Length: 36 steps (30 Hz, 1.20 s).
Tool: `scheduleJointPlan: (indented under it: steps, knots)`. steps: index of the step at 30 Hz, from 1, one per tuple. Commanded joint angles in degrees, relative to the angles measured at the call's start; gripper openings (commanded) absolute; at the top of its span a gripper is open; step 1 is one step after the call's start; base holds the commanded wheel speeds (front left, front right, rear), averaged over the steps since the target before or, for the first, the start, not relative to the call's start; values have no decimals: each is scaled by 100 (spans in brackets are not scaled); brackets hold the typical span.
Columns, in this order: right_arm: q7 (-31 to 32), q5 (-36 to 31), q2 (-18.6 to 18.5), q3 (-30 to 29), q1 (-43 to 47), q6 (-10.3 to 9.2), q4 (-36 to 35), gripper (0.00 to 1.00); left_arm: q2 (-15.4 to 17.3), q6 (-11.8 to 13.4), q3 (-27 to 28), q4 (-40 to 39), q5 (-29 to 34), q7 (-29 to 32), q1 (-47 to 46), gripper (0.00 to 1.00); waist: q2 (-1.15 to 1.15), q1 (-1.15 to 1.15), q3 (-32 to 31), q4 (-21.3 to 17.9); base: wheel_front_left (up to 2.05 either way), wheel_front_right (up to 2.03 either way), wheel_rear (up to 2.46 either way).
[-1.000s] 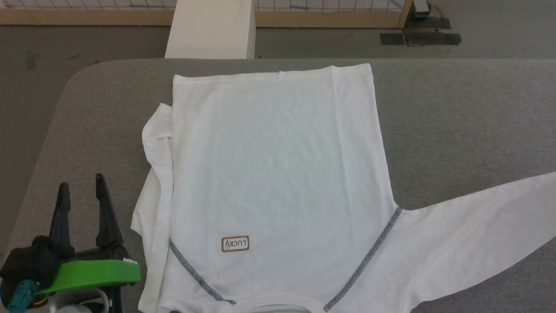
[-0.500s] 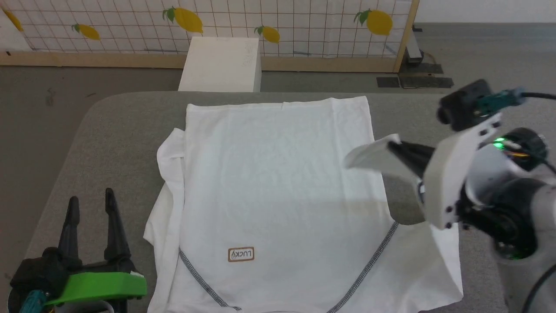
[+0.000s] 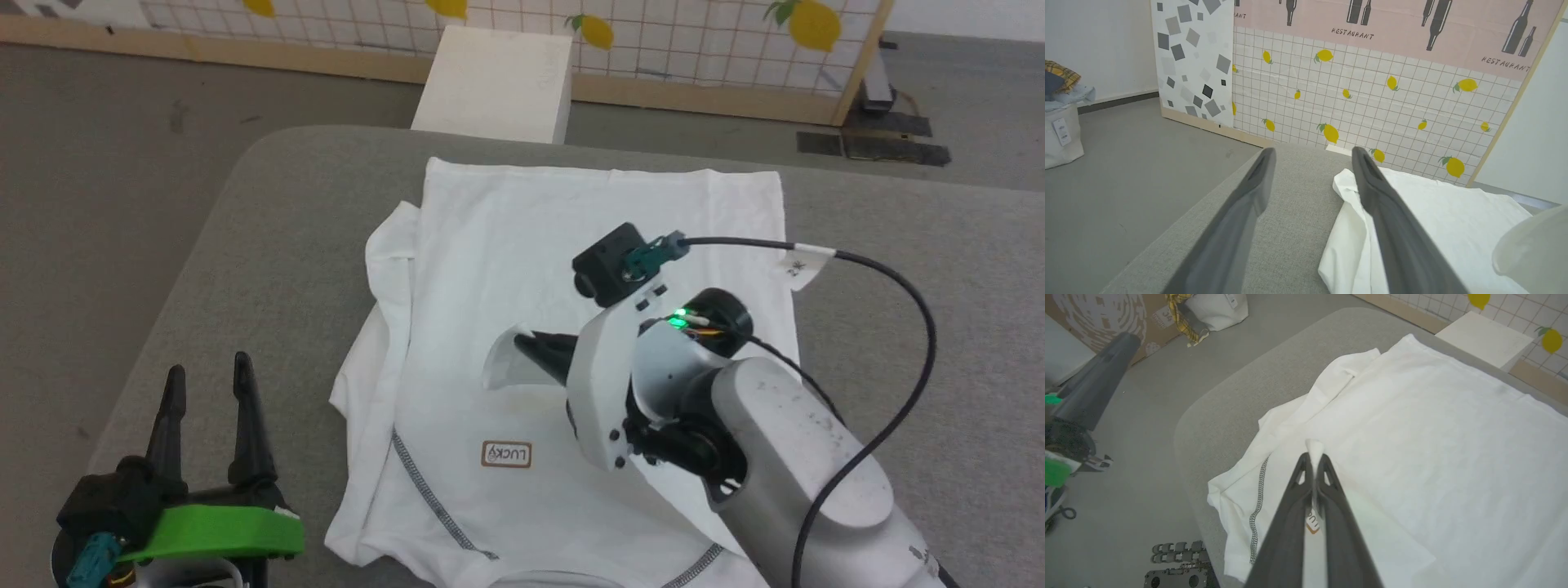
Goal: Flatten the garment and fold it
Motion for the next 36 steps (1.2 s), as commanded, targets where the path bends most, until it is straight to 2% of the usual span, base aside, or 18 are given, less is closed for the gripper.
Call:
scheduleJointPlan:
  steps: [1,10,11,12,16,20,23,27,31,36]
  knots:
    - [-157,144,19,175,-115,-8,162,0,-22,6,-19,39,-29,-26,-119,100,0,0,298,378,0,0,0]
    - [-718,712,22,1228,-297,-8,1221,0,-38,-9,-114,258,-118,-64,-265,100,0,0,551,726,0,0,0]
    - [-820,828,23,1310,-303,-8,1256,35,-40,-11,-120,281,-123,-67,-282,100,0,0,559,736,0,0,0]
    - [-889,952,23,1356,-307,-8,1271,100,-41,-10,-119,294,-127,-68,-291,100,0,0,564,731,0,0,0]
    - [-1252,1691,23,1328,-452,-8,1151,100,-35,-7,-73,356,-113,-73,-304,100,0,0,500,604,0,0,0]
    - [-1778,1971,23,838,-707,-8,1062,100,23,-27,-43,400,-76,-75,-294,100,0,0,353,423,0,0,0]
    - [-2156,1694,-10,227,-821,-8,1063,100,75,-33,-19,426,-62,-75,-268,100,0,0,251,258,0,0,0]
    - [-2544,1120,-260,-757,-679,-8,961,100,149,-46,-22,471,-65,-46,-230,100,0,0,142,25,0,0,0]
    - [-2817,580,-402,-1943,-187,-8,691,100,203,-52,-43,518,-88,37,-246,100,0,0,84,-185,0,0,0]
    - [-2901,-153,-294,-3590,644,-8,145,100,242,-60,-88,583,-136,151,-317,100,0,0,116,-419,0,0,0]
